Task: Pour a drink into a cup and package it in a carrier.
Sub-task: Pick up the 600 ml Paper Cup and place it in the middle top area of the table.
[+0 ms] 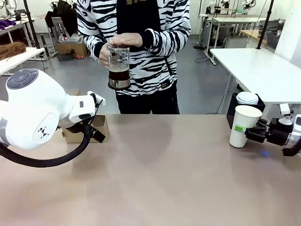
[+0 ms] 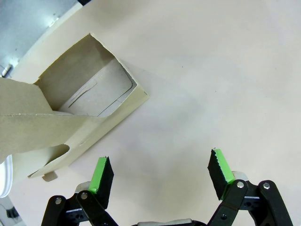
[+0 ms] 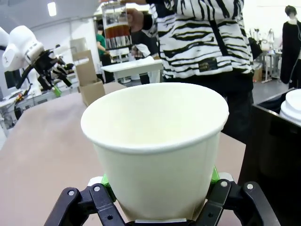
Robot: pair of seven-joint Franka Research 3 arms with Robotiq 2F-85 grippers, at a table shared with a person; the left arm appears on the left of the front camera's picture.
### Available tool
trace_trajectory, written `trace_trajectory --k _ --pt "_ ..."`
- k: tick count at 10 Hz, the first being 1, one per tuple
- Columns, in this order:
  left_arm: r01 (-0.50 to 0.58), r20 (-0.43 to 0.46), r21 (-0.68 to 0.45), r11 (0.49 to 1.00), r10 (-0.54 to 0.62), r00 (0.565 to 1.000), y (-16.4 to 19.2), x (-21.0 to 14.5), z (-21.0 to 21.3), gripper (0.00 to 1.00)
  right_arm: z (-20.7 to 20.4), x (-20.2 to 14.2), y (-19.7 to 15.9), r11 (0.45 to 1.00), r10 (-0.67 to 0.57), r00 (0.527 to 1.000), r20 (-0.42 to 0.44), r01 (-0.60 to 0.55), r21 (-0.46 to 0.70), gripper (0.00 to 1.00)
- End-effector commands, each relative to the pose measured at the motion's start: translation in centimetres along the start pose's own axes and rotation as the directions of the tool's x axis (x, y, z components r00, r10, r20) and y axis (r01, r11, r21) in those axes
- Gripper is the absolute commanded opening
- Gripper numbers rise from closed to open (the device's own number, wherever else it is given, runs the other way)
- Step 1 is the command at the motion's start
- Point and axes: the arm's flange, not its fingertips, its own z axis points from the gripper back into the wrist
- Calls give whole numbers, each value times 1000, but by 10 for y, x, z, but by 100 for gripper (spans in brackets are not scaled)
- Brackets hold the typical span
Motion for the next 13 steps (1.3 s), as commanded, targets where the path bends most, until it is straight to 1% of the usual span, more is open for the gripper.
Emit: trace_trajectory --k 1,3,4,5,6,8,9,11,13 --pt "0 1 -1 1000 0 1000 0 0 0 100 -8 38 14 999 -42 997 62 44 -27 80" --pt "0 1 -1 1000 0 1000 0 0 0 100 -37 74 26 999 -43 998 42 44 -17 80" --pt "0 1 -1 1000 0 1000 0 0 0 100 -63 88 32 999 -39 999 30 39 -2 80" --pt "0 1 -1 1000 0 1000 0 0 0 100 -99 97 34 999 -44 999 12 43 14 80" --pt "0 1 -1 1000 0 1000 0 0 0 100 -132 98 31 999 -44 999 7 43 27 80" --pt "0 1 -1 1000 0 1000 0 0 0 100 -196 87 21 999 -38 999 14 38 27 80" --pt "0 1 -1 1000 0 1000 0 0 0 100 -226 76 20 1000 -20 1000 9 19 16 80" --pt "0 1 -1 1000 0 1000 0 0 0 100 -262 54 19 1000 27 1000 13 -27 -6 80" --pt "0 1 -1 1000 0 1000 0 0 0 100 -283 29 15 999 52 999 -5 -52 -9 80"
